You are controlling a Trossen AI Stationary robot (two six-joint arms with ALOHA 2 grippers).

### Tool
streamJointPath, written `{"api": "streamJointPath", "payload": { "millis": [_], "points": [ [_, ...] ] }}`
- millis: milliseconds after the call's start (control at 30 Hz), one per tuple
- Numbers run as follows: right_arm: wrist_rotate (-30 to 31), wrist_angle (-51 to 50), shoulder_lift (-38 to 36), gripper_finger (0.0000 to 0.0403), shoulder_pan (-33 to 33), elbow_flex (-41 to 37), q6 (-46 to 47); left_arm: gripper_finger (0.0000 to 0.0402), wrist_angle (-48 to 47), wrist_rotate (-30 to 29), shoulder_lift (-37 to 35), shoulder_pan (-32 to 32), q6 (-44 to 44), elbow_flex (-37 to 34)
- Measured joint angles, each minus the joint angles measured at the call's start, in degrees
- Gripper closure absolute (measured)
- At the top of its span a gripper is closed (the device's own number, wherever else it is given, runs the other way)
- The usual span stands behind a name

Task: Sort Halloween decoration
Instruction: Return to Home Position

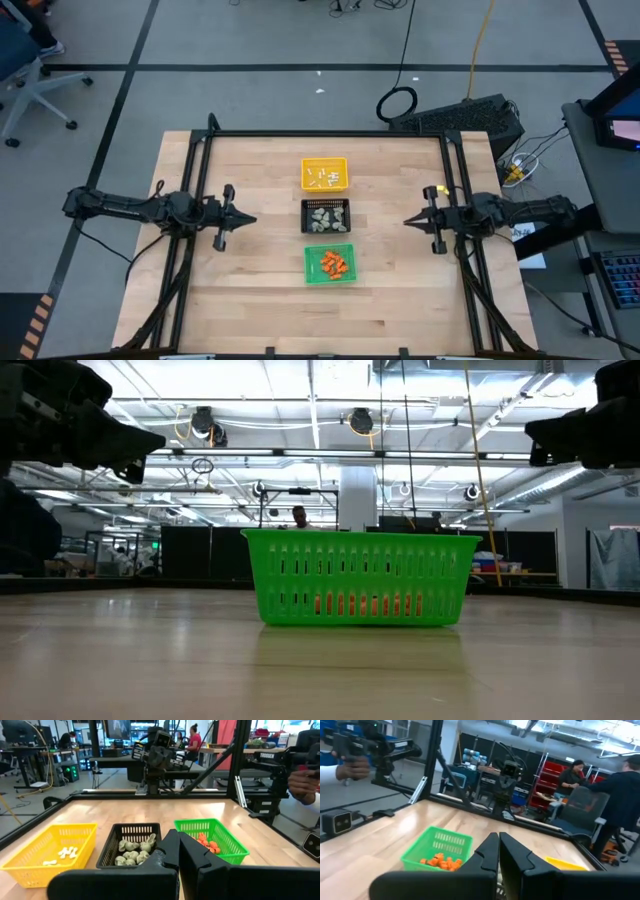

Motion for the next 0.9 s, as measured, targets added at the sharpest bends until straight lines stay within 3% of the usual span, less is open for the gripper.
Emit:
{"api": "streamJointPath", "payload": {
  "millis": [267, 533, 900],
  "points": [
    [-1.1, -1.6, 0.0, 0.0403, -4.9, 0.0, 2.0, 0.0402, 0.1, 0.0, 0.0, 0.0, 0.4, 0.0],
    [-1.0, -2.5, 0.1, 0.0403, -5.8, 0.0, 2.6, 0.0402, -1.1, 0.3, -1.0, 0.0, 1.9, 0.0],
    [-1.0, -2.6, 0.1, 0.0403, -5.8, 0.0, 2.5, 0.0402, -9.4, 1.6, -12.0, 0.0, 1.9, 0.0]
  ]
}}
